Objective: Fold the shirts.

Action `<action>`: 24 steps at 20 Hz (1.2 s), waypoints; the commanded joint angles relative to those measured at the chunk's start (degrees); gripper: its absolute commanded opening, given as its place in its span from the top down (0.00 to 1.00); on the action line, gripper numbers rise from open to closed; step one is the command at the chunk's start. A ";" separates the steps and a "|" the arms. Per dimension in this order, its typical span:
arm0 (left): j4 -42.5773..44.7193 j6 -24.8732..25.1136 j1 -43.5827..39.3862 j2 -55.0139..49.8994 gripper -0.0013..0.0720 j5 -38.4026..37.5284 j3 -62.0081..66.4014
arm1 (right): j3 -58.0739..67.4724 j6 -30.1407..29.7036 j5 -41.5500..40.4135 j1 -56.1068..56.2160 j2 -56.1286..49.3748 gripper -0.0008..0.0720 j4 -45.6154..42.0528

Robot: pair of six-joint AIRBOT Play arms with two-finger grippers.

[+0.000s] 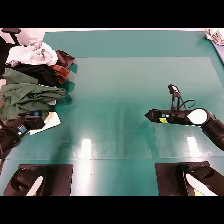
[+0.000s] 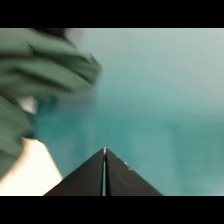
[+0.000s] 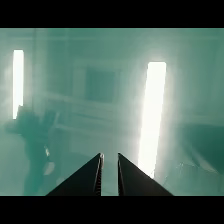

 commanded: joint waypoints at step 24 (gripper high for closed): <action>-32.30 31.85 56.59 -67.63 0.19 -27.19 56.35 | 15.21 -6.54 12.96 -0.31 0.02 0.46 4.37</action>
